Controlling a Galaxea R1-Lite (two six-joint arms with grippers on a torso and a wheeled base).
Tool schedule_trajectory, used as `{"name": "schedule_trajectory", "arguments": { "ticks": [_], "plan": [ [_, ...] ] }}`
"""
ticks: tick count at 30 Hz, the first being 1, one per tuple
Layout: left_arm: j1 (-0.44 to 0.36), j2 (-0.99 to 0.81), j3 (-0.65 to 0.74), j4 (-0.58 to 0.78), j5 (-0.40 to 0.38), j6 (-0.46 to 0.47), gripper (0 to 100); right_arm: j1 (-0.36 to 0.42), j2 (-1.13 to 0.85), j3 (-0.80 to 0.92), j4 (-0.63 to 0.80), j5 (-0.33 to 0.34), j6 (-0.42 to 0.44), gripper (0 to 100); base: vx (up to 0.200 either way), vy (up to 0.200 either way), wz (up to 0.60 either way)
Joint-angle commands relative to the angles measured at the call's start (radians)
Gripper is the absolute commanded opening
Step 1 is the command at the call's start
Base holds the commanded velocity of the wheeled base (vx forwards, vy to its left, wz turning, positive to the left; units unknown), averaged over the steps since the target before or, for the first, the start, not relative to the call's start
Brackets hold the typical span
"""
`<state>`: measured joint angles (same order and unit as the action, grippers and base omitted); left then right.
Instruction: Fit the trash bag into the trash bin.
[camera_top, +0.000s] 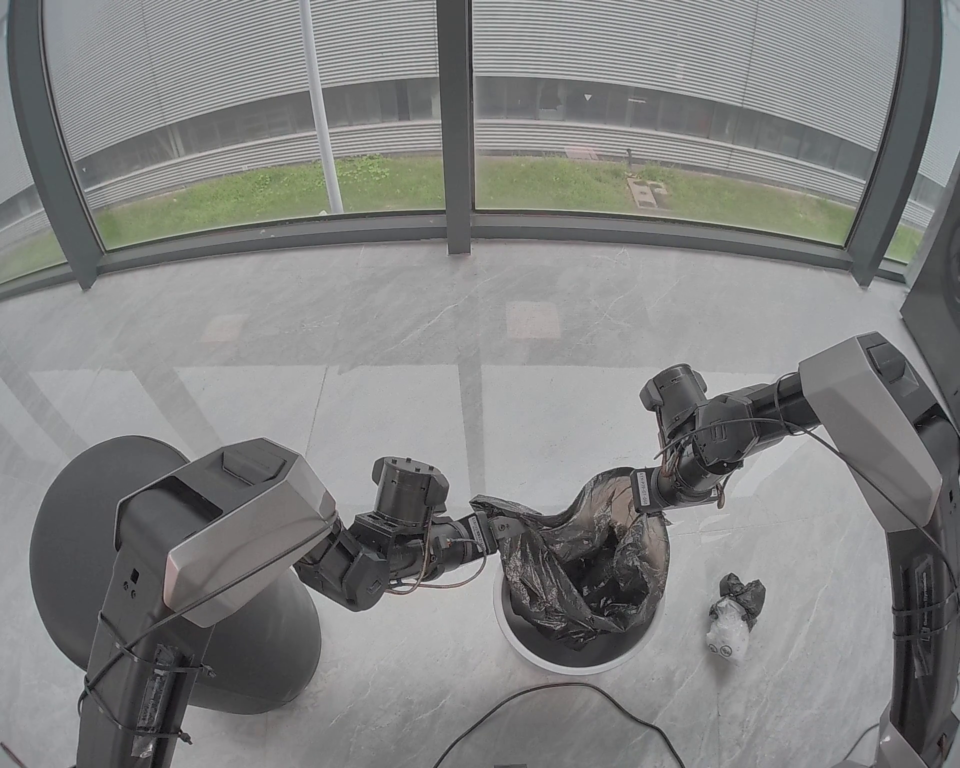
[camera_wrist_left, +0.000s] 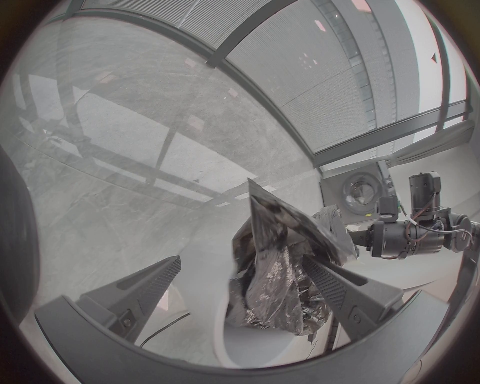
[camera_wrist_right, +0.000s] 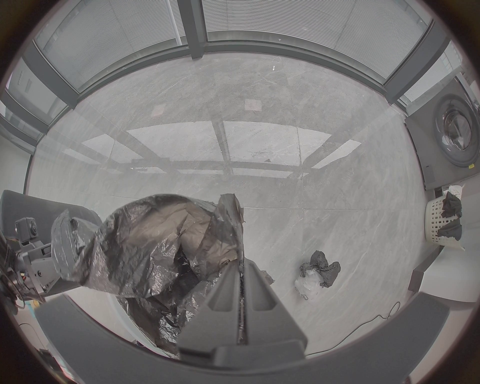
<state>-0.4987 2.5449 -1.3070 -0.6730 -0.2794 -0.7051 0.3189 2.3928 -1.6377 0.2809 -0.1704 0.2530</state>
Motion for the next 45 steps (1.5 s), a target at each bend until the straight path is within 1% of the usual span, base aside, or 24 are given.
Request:
{"name": "schedule_trajectory", "arguments": {
  "ticks": [1,3,5,6,10,12,14,19,20,27,30,31,32,33,39,42,44,45],
  "plan": [
    [0.022,-0.045,-0.018,0.079,-0.003,0.036,100,-0.004,0.016,-0.007,0.001,0.000,-0.009,0,0.000,0.000,0.00],
    [0.028,-0.054,-0.026,0.124,-0.007,0.069,100,-0.014,0.016,-0.007,0.003,0.000,-0.017,0,0.000,0.000,0.00],
    [0.028,-0.054,-0.026,0.127,-0.007,0.072,100,-0.014,0.016,-0.007,0.003,0.000,-0.017,0,0.000,0.000,0.00],
    [0.040,-0.061,-0.035,0.191,-0.011,0.128,100,-0.020,0.016,-0.004,0.003,0.000,-0.026,0,0.000,0.000,0.00],
    [0.049,-0.063,-0.061,0.266,-0.017,0.185,100,-0.029,0.023,-0.007,0.003,0.000,-0.026,0,0.000,0.000,0.00],
    [0.049,-0.063,-0.074,0.289,-0.021,0.194,100,-0.031,0.026,-0.007,0.003,0.000,-0.024,0,0.000,0.000,0.00],
    [0.049,-0.060,-0.118,0.366,-0.047,0.211,100,-0.037,0.029,-0.007,0.006,0.000,-0.026,0,0.000,0.000,0.00],
    [0.046,-0.061,-0.159,0.428,-0.050,0.233,100,-0.049,0.036,-0.002,0.006,0.003,-0.035,0,0.000,0.000,0.00],
    [0.046,-0.061,-0.159,0.429,-0.050,0.234,100,-0.050,0.037,-0.002,0.006,0.003,-0.037,100,0.000,0.000,0.00],
    [0.048,-0.080,-0.161,0.460,-0.050,0.266,100,-0.050,0.040,-0.007,0.003,0.002,-0.037,100,0.000,0.000,0.00],
    [0.049,-0.084,-0.161,0.472,-0.050,0.302,100,-0.050,0.042,-0.004,0.003,0.002,-0.037,100,0.000,0.000,0.00],
    [0.048,-0.089,-0.161,0.478,-0.050,0.342,100,-0.050,0.042,-0.002,0.003,0.000,-0.035,100,0.000,0.000,0.00],
    [0.048,-0.089,-0.161,0.478,-0.050,0.342,100,-0.050,0.042,-0.002,0.003,0.000,-0.035,100,0.000,0.000,0.00],
    [0.048,-0.092,-0.161,0.480,-0.050,0.371,100,-0.050,0.039,-0.004,0.003,0.000,-0.034,100,0.000,0.000,0.00],
    [0.037,-0.121,-0.175,0.492,-0.050,0.377,100,-0.038,-0.021,0.007,0.001,0.002,-0.032,100,0.000,0.000,0.00],
    [0.020,-0.158,-0.161,0.512,-0.035,0.385,100,0.019,-0.129,0.110,-0.002,0.011,-0.043,100,0.000,0.000,0.00],
    [0.014,-0.193,-0.136,0.521,-0.035,0.383,100,0.061,-0.190,0.185,-0.008,0.042,-0.066,100,0.000,0.000,0.00],
    [0.014,-0.201,-0.126,0.523,-0.035,0.383,100,0.071,-0.205,0.203,-0.012,0.048,-0.074,100,0.000,0.000,0.00]
  ]
}}
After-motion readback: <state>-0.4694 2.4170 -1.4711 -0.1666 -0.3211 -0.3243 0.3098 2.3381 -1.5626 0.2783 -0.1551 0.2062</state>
